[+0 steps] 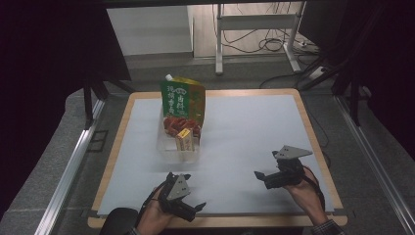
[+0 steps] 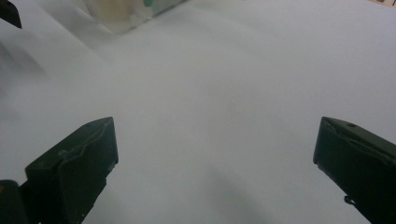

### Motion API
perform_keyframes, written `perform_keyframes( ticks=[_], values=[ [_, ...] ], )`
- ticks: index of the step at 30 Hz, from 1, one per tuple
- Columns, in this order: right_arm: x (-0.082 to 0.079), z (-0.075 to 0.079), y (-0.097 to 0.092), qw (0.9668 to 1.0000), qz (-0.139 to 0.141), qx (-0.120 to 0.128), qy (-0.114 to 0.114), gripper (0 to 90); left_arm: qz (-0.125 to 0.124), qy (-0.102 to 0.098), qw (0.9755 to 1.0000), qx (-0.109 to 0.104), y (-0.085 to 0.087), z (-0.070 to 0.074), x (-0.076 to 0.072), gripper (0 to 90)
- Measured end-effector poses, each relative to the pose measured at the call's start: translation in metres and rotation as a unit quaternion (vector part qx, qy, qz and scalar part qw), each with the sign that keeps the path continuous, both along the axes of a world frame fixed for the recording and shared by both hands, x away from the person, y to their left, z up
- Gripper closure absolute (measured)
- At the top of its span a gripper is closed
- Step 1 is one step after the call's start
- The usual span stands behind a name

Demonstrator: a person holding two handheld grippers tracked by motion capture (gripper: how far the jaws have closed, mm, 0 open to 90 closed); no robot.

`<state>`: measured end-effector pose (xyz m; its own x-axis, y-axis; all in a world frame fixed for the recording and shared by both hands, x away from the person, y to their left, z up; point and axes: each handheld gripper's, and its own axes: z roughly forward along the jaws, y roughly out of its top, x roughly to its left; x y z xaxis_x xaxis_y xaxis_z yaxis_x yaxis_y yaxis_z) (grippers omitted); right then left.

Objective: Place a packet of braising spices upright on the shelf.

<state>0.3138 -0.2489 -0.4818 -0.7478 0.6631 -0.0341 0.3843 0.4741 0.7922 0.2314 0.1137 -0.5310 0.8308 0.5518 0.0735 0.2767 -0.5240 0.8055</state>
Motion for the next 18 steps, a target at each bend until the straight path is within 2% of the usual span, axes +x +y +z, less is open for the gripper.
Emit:
perform_keyframes(
  ticks=[9, 18],
  values=[
    [-0.010, -0.005, -0.019, 0.9998, -0.019, -0.003, 0.006, 0.0, -0.001, 0.003, 1.0000, 0.004, -0.001, -0.001, 0.000, 0.0],
    [-0.017, -0.014, -0.038, 0.9990, -0.036, -0.012, 0.025, 0.0, 0.001, 0.005, 0.9999, 0.011, -0.001, -0.002, 0.001, 0.0]
  ],
)
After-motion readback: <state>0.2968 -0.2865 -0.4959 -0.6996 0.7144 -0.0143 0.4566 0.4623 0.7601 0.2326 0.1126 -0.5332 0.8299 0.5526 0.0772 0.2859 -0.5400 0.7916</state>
